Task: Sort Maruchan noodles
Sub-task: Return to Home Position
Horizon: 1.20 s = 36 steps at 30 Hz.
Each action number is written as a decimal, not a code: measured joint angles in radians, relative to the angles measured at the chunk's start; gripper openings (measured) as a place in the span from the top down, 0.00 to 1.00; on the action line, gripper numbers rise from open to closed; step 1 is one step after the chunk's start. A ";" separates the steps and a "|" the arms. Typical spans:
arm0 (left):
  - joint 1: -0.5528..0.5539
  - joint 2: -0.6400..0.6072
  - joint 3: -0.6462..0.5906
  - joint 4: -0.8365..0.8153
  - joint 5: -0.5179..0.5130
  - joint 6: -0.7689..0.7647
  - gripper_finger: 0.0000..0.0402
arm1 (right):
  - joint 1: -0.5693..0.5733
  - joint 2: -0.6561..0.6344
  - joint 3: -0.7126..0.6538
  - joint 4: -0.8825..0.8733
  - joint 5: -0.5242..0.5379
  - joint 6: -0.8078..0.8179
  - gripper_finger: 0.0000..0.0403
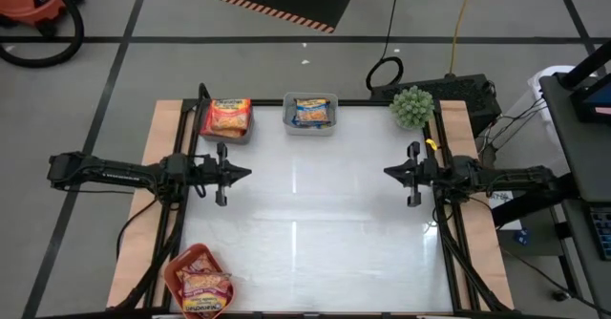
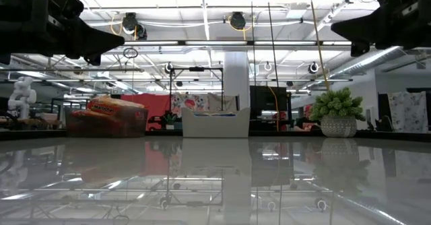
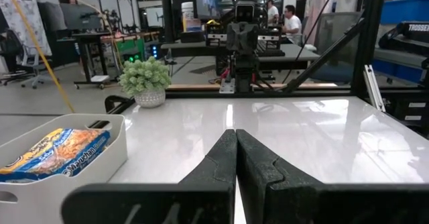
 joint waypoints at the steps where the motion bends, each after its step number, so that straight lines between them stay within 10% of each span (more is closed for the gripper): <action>1: 0.000 0.000 0.000 0.000 0.000 0.000 0.99 | 0.000 -0.005 0.000 -0.007 0.000 0.004 1.00; 36: -0.001 0.000 0.000 -0.002 0.000 -0.003 0.99 | -0.004 -0.067 -0.053 -0.120 0.004 0.031 1.00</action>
